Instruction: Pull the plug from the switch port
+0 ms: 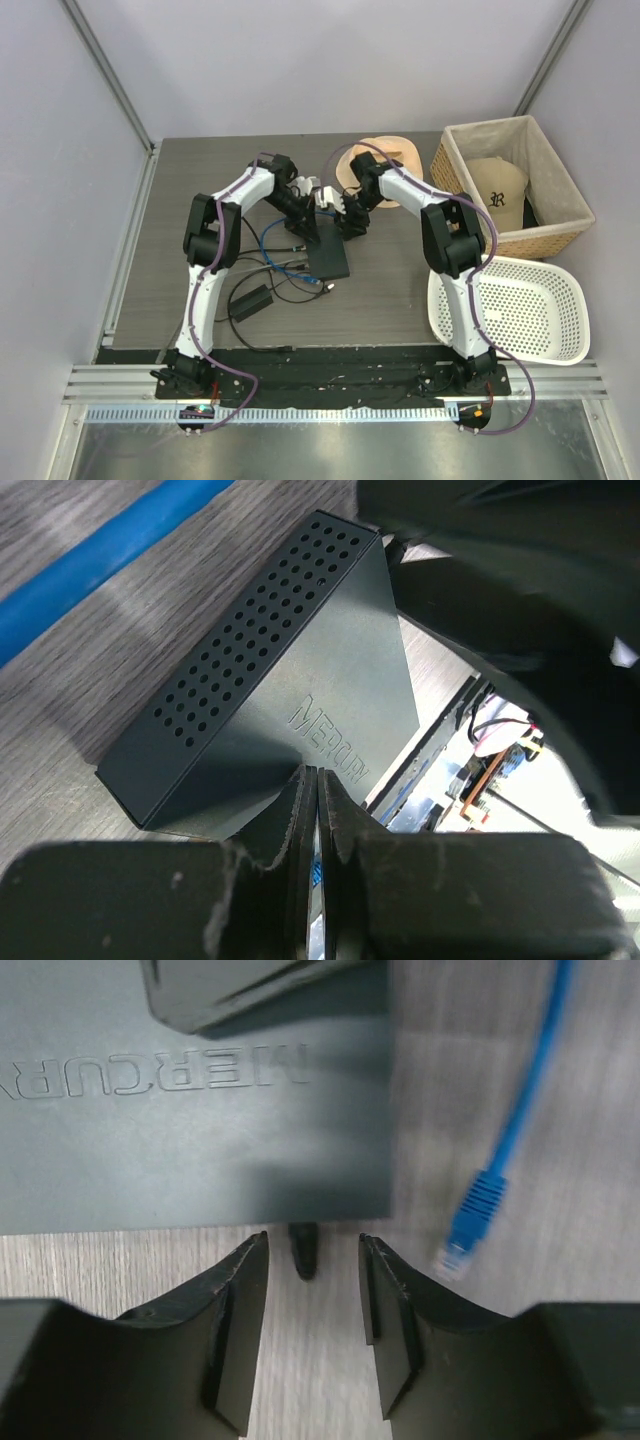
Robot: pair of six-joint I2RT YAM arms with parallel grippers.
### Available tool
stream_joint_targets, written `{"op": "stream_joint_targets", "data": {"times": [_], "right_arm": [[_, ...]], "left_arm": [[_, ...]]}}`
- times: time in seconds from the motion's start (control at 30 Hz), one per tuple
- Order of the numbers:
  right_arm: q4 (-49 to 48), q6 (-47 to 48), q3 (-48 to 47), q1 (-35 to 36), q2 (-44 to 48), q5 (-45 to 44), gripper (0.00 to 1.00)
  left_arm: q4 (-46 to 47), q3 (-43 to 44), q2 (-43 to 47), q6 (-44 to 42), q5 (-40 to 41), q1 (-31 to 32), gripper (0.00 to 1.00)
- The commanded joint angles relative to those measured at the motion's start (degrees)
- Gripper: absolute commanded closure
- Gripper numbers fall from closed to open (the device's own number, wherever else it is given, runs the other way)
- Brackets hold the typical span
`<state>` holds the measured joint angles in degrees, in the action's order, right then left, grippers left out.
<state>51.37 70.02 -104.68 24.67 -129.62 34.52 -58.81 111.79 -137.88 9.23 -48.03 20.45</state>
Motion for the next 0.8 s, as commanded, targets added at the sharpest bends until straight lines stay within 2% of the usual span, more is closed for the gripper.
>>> {"op": "stream_joint_targets", "data": {"times": [0.0, 0.1, 0.2, 0.53, 0.77], "right_arm": [[-2.24, 3.1, 2.64, 1.08, 2.27, -1.47, 0.55], [-2.33, 3.99, 3.43, 1.61, 2.44, -1.83, 0.62], [-3.21, 4.07, 4.4, 1.79, 3.14, -1.65, 0.65], [-10.94, 7.06, 13.0, 3.9, 9.2, -4.11, 0.62], [-12.79, 7.41, 14.24, 4.69, 10.62, -4.73, 0.62]], "left_arm": [[0.62, -2.1, -3.62, -1.94, 9.53, -0.14, 0.92], [0.62, -2.1, -3.53, -2.2, 9.8, -0.23, 0.91], [0.53, -2.19, -3.27, -2.29, 10.32, -0.23, 0.92], [0.36, -2.36, -3.36, -2.56, 10.5, -0.15, 0.92], [0.27, -2.54, -3.53, -2.73, 10.59, -0.14, 0.92]]}}
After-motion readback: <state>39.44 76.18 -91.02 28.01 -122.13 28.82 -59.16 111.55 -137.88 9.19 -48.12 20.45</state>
